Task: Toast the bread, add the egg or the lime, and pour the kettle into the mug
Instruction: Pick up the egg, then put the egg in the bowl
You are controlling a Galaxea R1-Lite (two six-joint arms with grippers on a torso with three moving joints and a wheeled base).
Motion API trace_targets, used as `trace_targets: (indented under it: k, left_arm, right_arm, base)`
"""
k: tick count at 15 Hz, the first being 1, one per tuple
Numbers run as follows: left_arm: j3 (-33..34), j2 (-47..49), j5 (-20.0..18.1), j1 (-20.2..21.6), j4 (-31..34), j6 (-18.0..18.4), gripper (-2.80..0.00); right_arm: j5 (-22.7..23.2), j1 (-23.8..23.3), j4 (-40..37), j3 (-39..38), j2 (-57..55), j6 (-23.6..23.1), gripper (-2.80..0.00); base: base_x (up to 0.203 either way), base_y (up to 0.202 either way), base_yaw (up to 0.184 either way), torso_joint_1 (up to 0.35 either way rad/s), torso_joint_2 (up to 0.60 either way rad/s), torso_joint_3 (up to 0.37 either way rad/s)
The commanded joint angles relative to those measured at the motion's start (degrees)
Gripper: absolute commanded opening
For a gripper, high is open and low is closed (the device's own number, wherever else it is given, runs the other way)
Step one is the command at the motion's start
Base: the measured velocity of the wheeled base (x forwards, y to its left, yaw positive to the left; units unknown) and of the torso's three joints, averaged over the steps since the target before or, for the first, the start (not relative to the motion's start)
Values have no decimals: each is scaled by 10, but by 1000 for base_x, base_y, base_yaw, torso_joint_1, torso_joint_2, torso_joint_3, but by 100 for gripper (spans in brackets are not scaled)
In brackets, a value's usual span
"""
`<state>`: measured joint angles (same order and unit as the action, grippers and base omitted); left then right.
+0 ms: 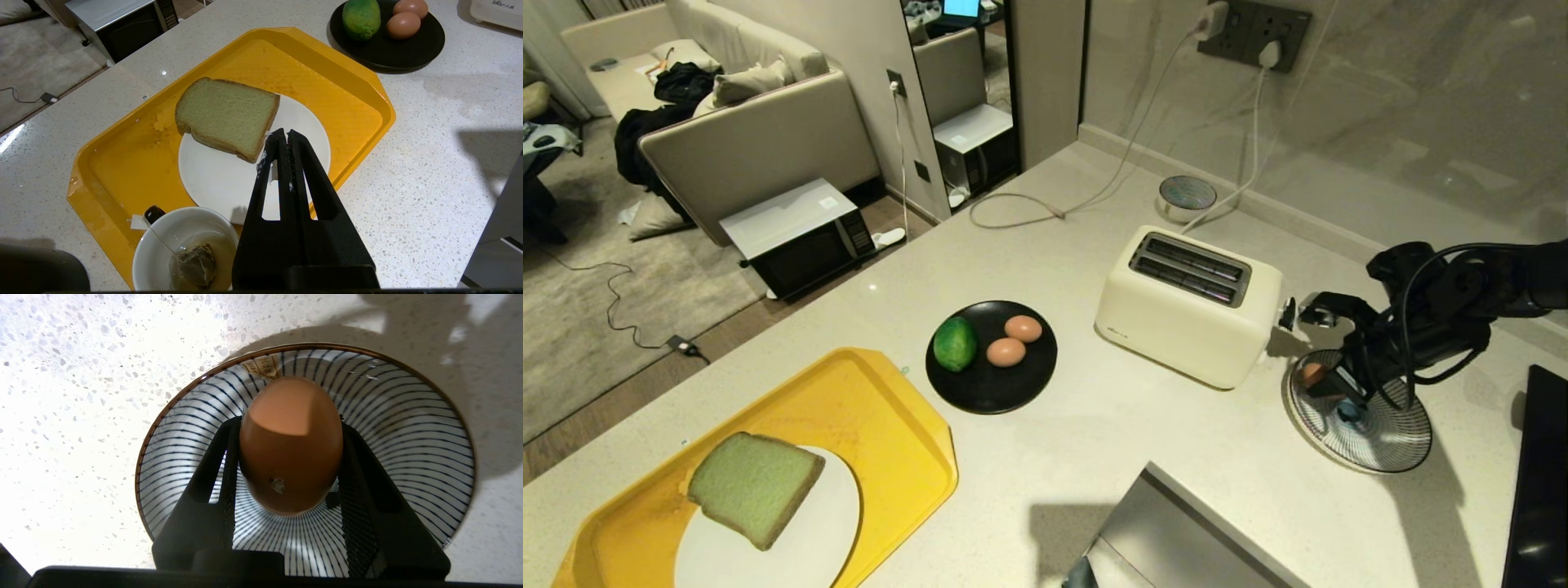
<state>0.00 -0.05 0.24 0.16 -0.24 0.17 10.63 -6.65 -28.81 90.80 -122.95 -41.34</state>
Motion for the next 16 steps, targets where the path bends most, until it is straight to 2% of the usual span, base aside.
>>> trace_targets:
  k: [1, 8, 11, 16]
  left_arm:
    - [0, 0, 0, 0, 0, 0, -280]
    - [0, 0, 0, 0, 0, 0, -280]
    - [0, 0, 0, 0, 0, 0, -280]
    - [0, 0, 0, 0, 0, 0, -280]
  right_arm:
    - [0, -1, -2, -3, 23, -2, -280]
    - [6, -41, -5, -2, 115, 1, -280]
    - [19, -58, -25, -9, 187, 5, -280]
    - [17, -59, -35, -43, 322, 28, -280]
  base:
    - [0, 0, 0, 0, 0, 0]
    - [0, 0, 0, 0, 0, 0]
    - [0, 0, 0, 0, 0, 0]
    - [0, 0, 0, 0, 0, 0]
